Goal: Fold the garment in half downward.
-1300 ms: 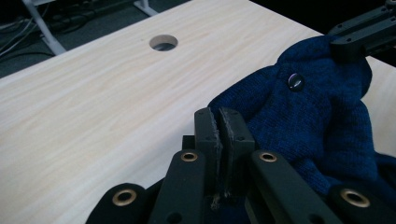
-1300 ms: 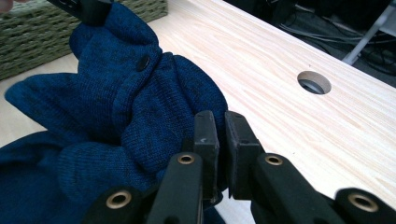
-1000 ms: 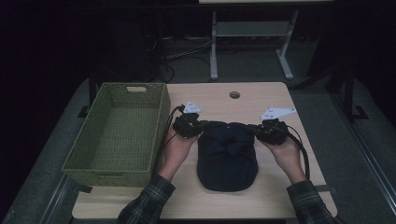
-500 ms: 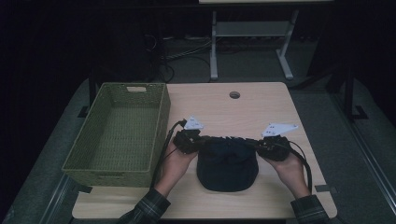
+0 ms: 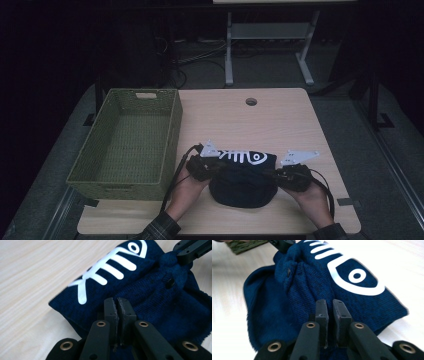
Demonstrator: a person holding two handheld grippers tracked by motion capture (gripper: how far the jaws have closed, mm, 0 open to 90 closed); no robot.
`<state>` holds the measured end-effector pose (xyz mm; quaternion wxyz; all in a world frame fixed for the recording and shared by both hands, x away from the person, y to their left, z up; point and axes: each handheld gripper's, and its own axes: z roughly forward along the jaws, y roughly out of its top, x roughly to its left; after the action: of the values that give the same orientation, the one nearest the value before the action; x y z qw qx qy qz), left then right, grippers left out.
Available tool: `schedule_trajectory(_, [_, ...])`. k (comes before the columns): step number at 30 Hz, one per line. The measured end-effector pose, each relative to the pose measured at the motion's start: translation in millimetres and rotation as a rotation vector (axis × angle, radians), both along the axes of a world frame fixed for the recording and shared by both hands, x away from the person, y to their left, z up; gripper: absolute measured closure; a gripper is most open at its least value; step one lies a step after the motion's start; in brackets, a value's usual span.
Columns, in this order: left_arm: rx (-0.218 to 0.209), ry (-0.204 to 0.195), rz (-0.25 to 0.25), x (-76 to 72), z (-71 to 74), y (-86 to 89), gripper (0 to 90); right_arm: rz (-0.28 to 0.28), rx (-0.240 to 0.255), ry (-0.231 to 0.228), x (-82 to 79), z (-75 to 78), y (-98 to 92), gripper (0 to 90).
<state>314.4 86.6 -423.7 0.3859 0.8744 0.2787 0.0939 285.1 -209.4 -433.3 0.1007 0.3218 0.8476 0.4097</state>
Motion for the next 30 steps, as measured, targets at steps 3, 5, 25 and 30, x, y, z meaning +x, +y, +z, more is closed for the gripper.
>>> schedule_trajectory(3, [-0.008,0.002,-0.012,-5.8,0.3,1.1,85.9,0.006,0.003,0.013,-6.7,-3.7,-1.3,81.7])
schedule_trajectory(5, [-0.013,0.003,-0.013,-6.9,0.4,1.5,85.5,0.010,0.008,0.013,-10.0,-3.2,-2.9,80.8])
schedule_trajectory(25, [-0.122,0.000,0.009,-15.8,20.5,24.5,74.2,0.011,0.071,-0.029,-17.5,13.2,-2.4,68.5])
schedule_trajectory(30, [-0.151,-0.036,0.000,-13.0,38.5,24.9,77.6,0.006,0.111,-0.070,-20.4,34.0,-10.3,69.3])
